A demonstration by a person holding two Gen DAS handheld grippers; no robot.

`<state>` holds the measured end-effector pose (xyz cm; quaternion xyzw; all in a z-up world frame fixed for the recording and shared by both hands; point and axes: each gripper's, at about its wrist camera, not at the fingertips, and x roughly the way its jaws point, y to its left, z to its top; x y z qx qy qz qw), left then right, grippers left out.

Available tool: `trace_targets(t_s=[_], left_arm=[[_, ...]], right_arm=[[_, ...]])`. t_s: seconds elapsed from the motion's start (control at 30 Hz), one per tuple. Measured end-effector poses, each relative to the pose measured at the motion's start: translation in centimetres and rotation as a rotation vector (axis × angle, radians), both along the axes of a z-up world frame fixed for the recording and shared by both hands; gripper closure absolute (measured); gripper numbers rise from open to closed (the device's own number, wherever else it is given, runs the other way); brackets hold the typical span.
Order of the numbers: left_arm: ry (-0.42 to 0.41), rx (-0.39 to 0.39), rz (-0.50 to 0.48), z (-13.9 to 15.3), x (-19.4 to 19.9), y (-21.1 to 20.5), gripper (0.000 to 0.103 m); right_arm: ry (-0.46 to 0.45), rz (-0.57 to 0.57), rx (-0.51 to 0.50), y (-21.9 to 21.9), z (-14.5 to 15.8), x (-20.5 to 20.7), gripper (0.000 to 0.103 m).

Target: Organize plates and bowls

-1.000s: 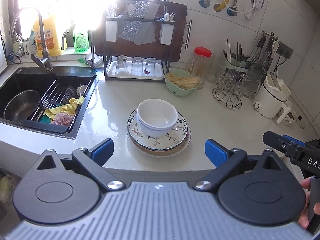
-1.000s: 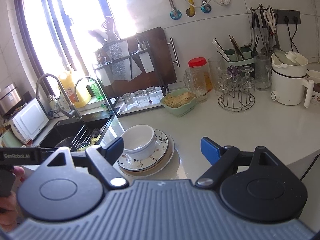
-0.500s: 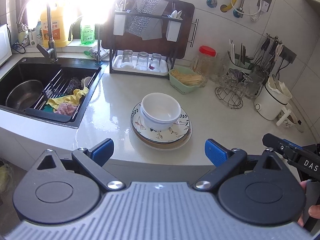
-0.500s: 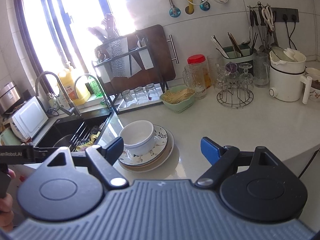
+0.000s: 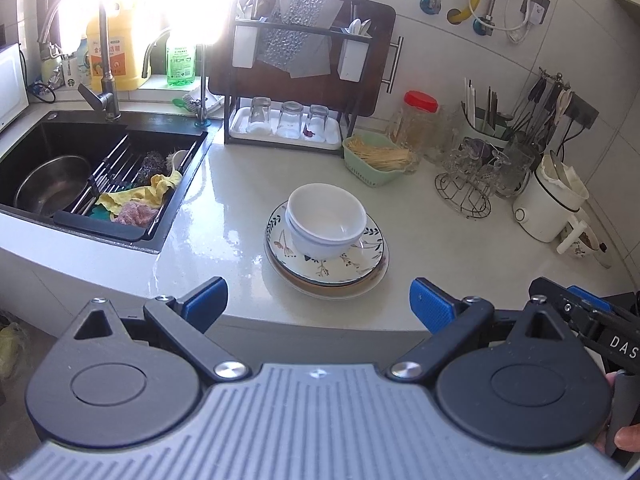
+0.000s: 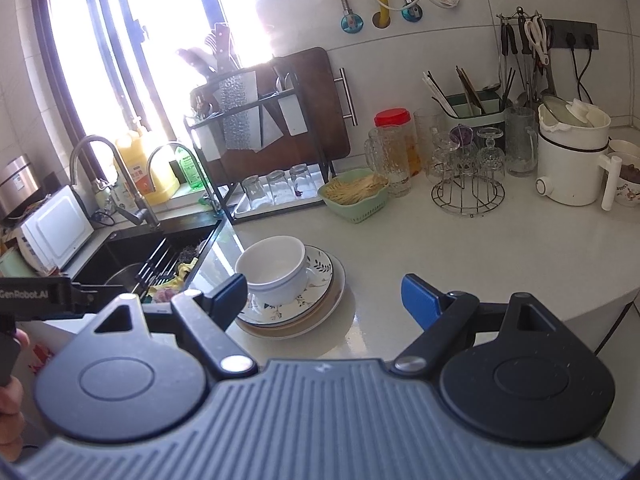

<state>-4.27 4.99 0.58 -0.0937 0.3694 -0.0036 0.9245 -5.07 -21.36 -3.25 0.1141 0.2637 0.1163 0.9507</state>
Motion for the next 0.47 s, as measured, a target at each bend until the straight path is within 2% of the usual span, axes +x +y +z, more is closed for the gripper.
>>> trace_targets(t_s=[0.47], left_arm=[[-0.002, -0.017, 0.005, -0.02, -0.16, -0.14, 0.004]], right_arm=[[-0.001, 0.027, -0.012, -0.09, 0.08, 0.22, 0.018]])
